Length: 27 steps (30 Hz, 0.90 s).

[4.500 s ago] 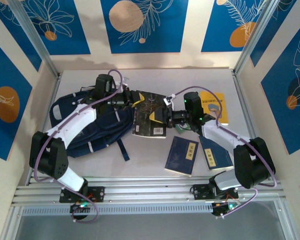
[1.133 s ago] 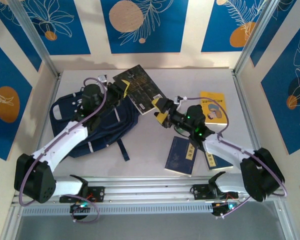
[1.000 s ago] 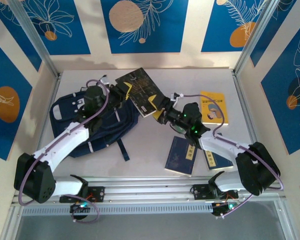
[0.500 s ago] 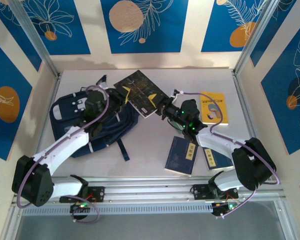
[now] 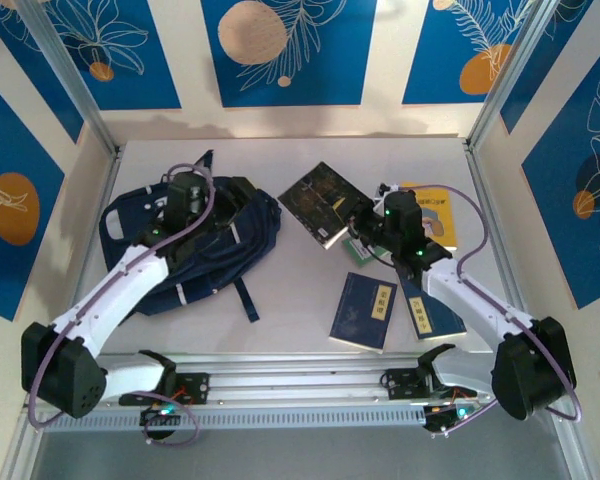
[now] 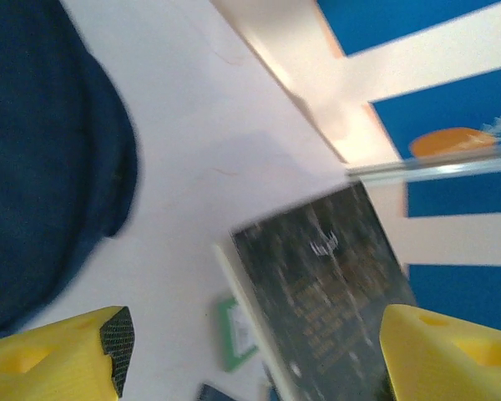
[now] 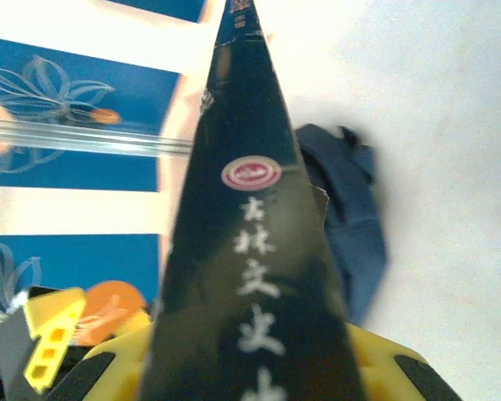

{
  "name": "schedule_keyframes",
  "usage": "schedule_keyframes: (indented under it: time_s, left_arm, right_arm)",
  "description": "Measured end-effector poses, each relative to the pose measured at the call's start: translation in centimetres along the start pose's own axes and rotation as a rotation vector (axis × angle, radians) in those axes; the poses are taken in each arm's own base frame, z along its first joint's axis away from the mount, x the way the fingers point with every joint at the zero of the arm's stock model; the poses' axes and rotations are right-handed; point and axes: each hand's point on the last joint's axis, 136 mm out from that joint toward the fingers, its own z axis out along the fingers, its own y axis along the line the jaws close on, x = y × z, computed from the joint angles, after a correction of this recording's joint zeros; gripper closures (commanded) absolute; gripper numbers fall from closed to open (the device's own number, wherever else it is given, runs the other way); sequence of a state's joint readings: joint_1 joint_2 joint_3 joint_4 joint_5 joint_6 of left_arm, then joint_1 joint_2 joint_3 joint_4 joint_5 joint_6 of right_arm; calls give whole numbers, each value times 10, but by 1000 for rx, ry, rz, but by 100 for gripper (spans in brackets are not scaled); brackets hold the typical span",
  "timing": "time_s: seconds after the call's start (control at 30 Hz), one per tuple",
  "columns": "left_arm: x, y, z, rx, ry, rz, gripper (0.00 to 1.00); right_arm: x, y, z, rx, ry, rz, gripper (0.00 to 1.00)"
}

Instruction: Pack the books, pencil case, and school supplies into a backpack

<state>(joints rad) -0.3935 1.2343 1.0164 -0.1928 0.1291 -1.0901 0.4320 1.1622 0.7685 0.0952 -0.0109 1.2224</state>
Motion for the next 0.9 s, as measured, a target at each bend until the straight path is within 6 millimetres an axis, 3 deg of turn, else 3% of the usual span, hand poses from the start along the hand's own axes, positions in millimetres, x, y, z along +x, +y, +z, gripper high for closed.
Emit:
schedule_keyframes:
  time_s: [0.17,0.27,0.47,0.63,0.9]
  left_arm:
    - [-28,66,9,-212,1,41,26]
    - [-39,92,22,-298,37,61,32]
    - [-56,93,60,-314,132,134,46]
    - [-55,98,87,-312,209,163,48]
    - [-45,117,96,-359,261,139,49]
  right_arm:
    - [4,-23,-18,85,27,-68,100]
    - [5,-28,-30,97,30,-99,100]
    - [1,-32,-40,109,32,-133,100]
    - [-6,-38,-45,123,20,-132,100]
    - [-11,-41,-47,129,12,-120,100]
